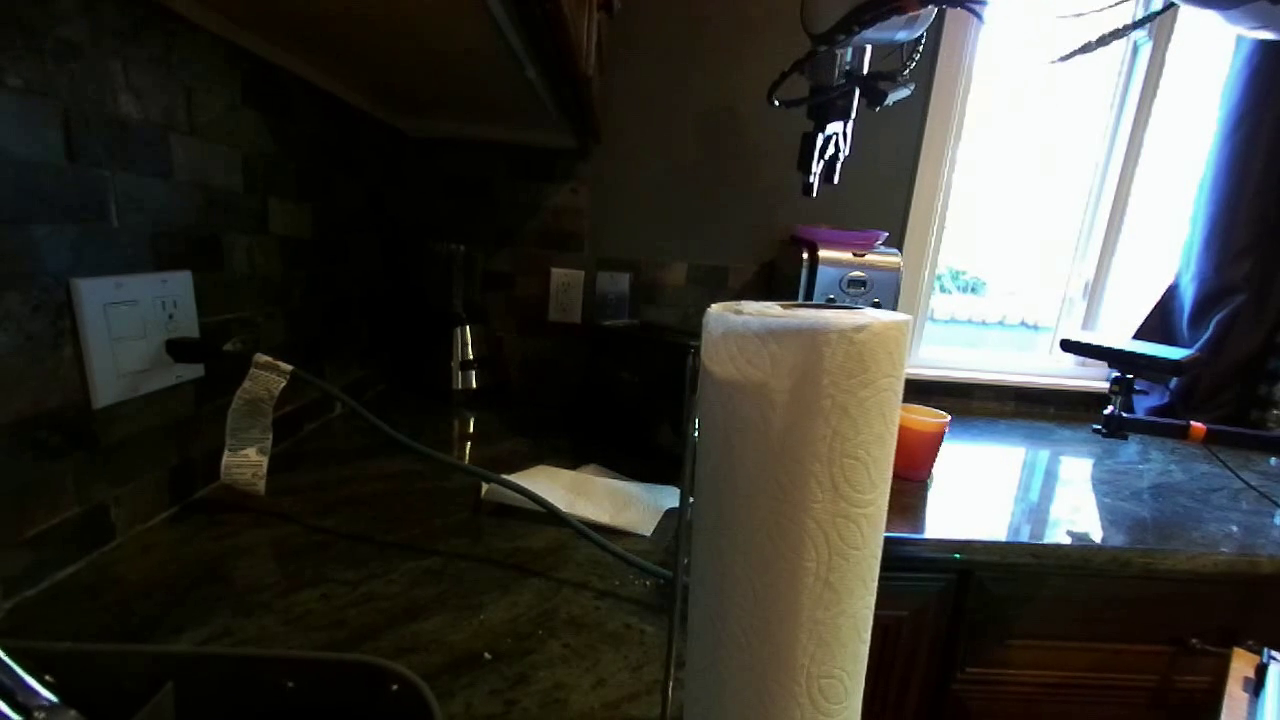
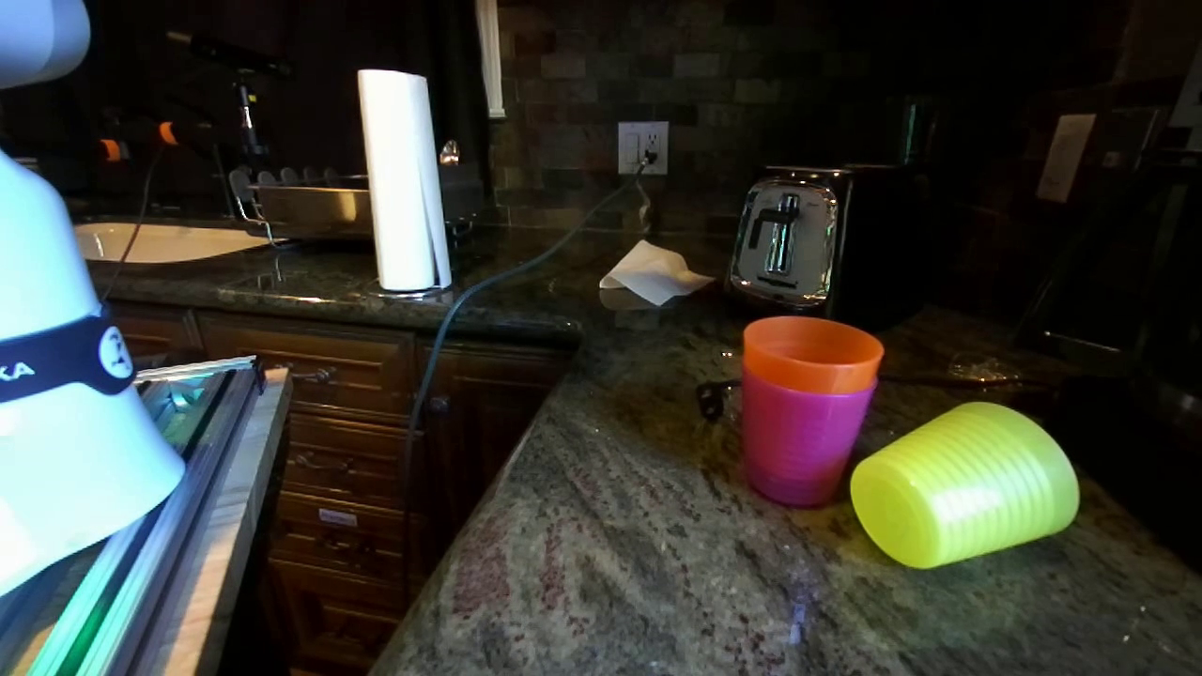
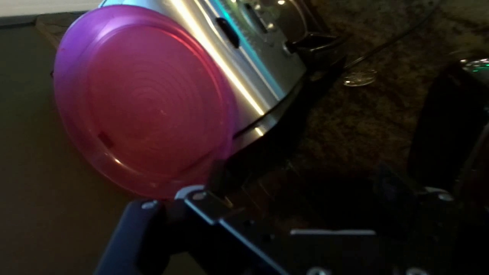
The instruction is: Put the purple plate on top of the toaster
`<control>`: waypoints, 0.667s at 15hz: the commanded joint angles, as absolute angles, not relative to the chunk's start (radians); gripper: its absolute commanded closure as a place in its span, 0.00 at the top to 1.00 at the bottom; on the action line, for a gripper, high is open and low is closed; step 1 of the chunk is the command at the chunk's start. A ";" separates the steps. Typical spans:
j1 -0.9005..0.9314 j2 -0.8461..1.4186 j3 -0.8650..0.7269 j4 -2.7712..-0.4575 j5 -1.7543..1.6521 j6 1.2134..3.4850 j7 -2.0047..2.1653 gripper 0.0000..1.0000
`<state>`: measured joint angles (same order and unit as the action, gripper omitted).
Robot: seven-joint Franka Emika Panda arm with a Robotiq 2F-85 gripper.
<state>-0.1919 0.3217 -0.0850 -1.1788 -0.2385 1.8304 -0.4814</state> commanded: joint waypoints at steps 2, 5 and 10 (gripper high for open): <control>-0.155 0.147 -0.014 -1.302 -0.124 1.656 -0.519 1.00; -0.145 0.075 0.017 -1.343 -0.020 1.539 -0.510 1.00; -0.138 0.065 0.027 -1.334 0.018 1.465 -0.502 1.00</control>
